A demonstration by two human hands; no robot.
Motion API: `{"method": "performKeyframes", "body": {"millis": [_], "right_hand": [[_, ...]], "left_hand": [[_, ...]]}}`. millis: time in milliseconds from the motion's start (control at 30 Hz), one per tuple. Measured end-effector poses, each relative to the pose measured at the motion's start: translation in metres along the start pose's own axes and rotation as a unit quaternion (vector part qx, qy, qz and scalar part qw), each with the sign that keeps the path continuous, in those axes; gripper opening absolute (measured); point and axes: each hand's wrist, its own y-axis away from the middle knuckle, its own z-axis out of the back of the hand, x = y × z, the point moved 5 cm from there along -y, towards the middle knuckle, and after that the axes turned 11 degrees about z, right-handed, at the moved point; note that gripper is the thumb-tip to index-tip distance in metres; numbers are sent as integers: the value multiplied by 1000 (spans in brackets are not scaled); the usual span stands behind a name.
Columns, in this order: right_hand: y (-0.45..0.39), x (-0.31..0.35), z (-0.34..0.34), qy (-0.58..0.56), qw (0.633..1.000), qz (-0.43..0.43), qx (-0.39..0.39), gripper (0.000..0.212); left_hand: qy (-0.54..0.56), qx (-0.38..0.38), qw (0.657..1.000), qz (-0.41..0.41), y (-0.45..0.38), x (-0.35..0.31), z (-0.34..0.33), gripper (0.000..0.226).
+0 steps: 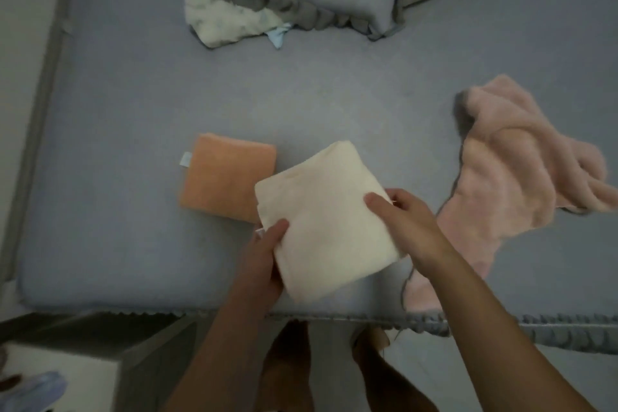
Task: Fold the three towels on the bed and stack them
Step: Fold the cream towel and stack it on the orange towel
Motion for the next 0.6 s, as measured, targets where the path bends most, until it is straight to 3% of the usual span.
{"method": "performKeyframes", "body": {"millis": [133,267,367,433,533,600], "right_hand": [[-42,71,-85,-49,996,69,39,34],[-91,74,-170,-33,994,103,-18,41],[-108,36,-217,85,995,19,-38,63],[-104,15,-226,90,992,-40,-78,83],[-88,-3,-223,-21,981,-112,-158,95],[-81,-16,-218,-80,972,-162,-147,76]], "left_hand": [[138,9,988,-73,-3,-51,40,54],[183,-47,979,-71,-39,-81,90,46],[12,-165,985,44,-61,-86,125,42],[-62,-237,967,62,-67,-97,151,53],[-155,-334,925,-98,-57,-144,179,80],[-324,-327,866,-197,-59,-171,171,66]]}}
